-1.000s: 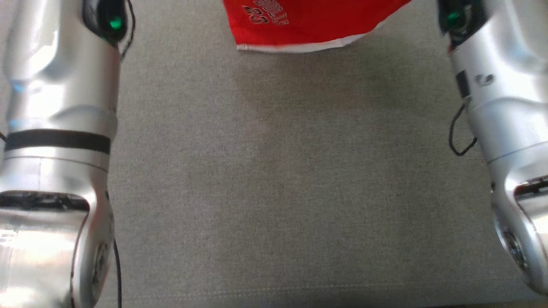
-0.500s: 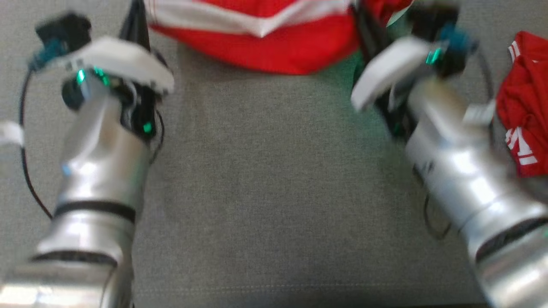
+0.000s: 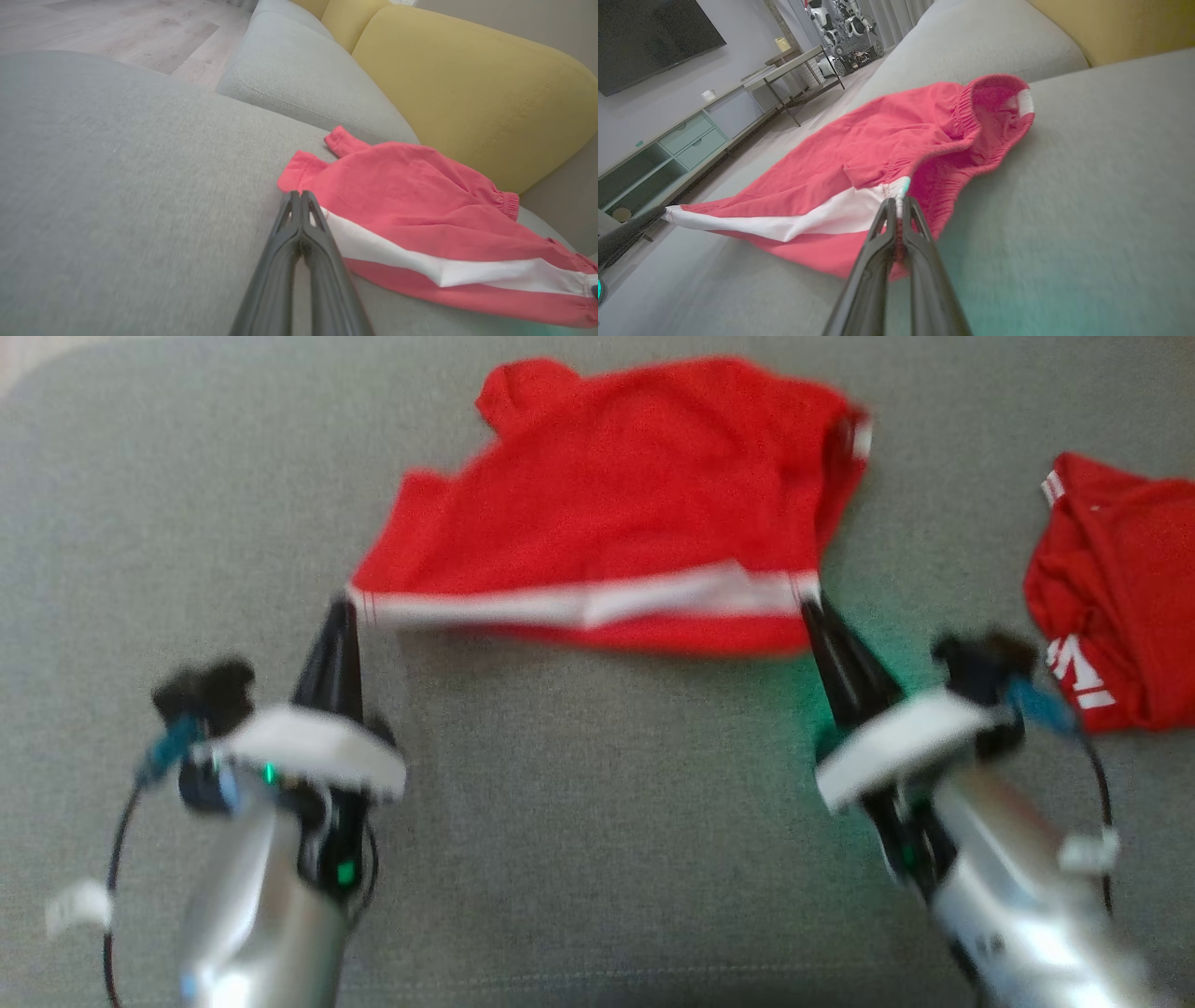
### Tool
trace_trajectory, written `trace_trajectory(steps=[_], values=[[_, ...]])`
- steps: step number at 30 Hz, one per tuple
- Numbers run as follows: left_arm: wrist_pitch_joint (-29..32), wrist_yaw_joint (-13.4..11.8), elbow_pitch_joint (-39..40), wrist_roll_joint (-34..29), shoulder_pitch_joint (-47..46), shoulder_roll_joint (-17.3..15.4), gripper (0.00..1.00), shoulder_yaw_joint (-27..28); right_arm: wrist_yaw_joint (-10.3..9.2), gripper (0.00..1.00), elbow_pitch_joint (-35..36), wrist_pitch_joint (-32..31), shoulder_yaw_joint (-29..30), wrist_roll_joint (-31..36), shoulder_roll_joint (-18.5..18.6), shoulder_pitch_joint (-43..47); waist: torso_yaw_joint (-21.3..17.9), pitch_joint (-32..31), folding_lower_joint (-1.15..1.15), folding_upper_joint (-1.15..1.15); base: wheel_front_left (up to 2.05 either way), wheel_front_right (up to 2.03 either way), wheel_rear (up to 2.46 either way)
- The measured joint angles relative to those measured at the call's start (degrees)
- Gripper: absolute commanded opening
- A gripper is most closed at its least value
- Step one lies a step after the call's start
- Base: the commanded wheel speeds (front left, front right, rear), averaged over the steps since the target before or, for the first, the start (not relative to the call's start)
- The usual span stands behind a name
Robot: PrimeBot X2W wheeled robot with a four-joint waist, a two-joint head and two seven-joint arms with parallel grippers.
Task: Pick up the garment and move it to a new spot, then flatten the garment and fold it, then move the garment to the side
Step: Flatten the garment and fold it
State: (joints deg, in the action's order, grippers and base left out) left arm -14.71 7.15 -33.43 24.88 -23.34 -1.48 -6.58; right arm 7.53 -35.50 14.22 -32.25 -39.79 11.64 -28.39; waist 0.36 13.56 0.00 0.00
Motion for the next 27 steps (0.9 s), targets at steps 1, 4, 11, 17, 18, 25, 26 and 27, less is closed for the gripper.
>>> trace_trajectory(steps=[1, 4, 11, 17, 18, 25, 26, 27], values=[[0.0, 0.0, 1.6, 0.0, 2.3, 0.0, 0.0, 0.0, 0.0, 0.0, 1.2, 0.0, 0.6, 0.2, 0.4, 2.4, 0.0, -0.6, 0.0, 0.0, 0.0, 0.0, 0.0], [0.0, 0.0, 6.4, -0.7, 8.7, -0.1, 0.0, -0.3, 0.0, 0.0, 4.6, 0.0, 2.1, 1.1, 1.4, 9.3, 0.1, -2.6, 0.0, 0.0, 0.0, 0.0, 0.0], [1.1, -1.5, 15.7, -1.5, 22.1, -0.4, 0.0, -1.7, 0.01, 0.0, 12.8, -2.4, 7.3, 4.4, 2.1, 21.5, 0.4, -7.0, 0.0, 0.0, 0.0, 0.0, 0.0], [5.5, -4.8, 25.6, -1.5, 31.5, -1.0, 0.0, -1.7, 0.0, 0.0, 20.1, -7.3, 11.0, 7.6, 1.7, 31.5, 0.7, -9.5, 0.0, 0.0, 0.0, 0.0, 0.0], [6.4, -5.4, 27.0, -1.5, 32.9, -1.1, 0.0, -1.7, 0.0, 0.0, 21.2, -7.9, 11.7, 8.2, 1.6, 32.9, 0.8, -9.8, 0.0, 0.0, 0.0, 0.0, 0.0], [9.6, -8.2, 35.4, -1.0, 39.2, -1.4, 0.0, -1.7, 0.0, 0.0, 27.7, -12.5, 15.0, 10.7, 0.2, 39.0, 1.1, -10.9, 0.0, 0.0, 0.0, 0.0, 0.0], [9.9, -8.2, 36.0, -1.0, 39.4, -1.4, 0.0, -1.7, 0.01, 0.0, 28.3, -13.0, 15.4, 11.1, -0.1, 39.6, 1.2, -11.0, 0.0, 0.0, 0.0, 0.0, 0.0], [9.9, -8.2, 36.0, -1.0, 39.4, -1.4, 0.0, -1.7, 0.01, 0.0, 28.3, -13.0, 15.4, 11.1, -0.1, 39.6, 1.2, -11.0, 0.0, 0.0, 0.0, 0.0, 0.0]])
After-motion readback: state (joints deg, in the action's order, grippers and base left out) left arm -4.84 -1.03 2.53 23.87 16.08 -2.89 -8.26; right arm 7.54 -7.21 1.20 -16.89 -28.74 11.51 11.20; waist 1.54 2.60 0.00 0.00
